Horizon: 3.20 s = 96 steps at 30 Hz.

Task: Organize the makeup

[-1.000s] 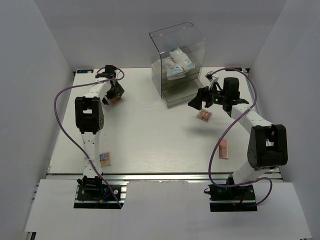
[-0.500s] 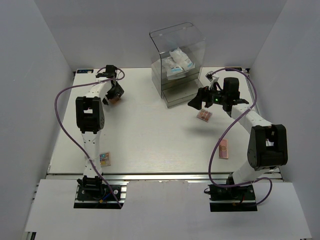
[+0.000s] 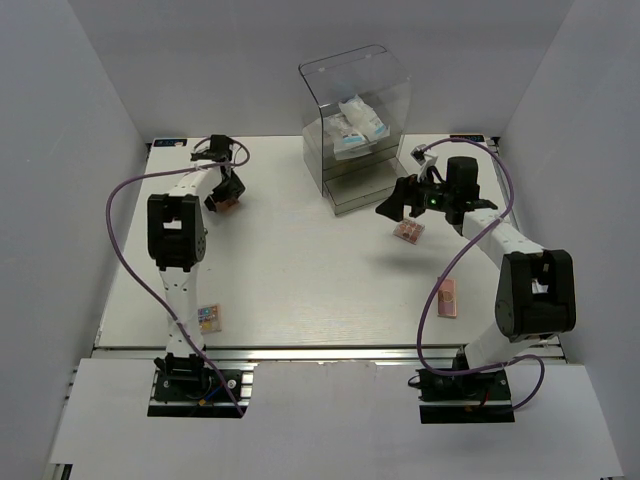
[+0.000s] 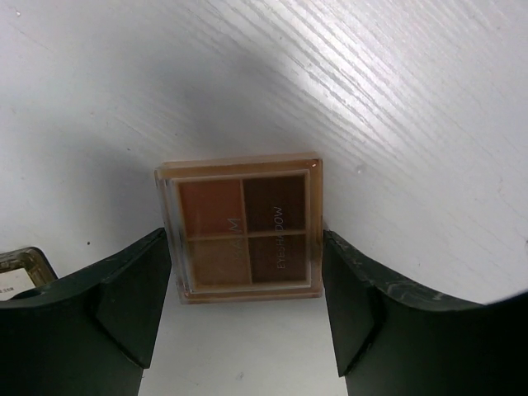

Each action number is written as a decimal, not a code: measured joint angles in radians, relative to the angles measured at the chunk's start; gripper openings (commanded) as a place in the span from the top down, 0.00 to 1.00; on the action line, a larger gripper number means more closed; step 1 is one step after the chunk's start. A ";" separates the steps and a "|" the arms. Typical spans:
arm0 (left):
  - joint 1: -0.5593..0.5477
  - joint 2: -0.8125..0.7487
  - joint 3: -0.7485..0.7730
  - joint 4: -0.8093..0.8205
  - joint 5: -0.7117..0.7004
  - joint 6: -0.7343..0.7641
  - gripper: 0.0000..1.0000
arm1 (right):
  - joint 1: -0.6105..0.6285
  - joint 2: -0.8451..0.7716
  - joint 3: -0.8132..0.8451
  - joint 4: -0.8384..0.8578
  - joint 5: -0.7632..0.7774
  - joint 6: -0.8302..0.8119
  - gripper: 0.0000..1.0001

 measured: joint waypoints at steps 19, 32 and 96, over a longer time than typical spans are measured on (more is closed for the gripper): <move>-0.449 -0.586 -0.771 0.692 0.254 0.145 0.88 | -0.064 -0.216 -0.166 0.161 0.103 -0.254 1.00; -0.606 -0.251 -0.251 0.763 0.169 0.482 0.90 | -0.106 -0.230 -0.181 0.159 0.104 -0.235 1.00; -0.374 -0.808 -0.632 0.425 0.001 0.041 0.02 | -0.041 0.370 0.275 -0.475 0.293 -0.798 0.11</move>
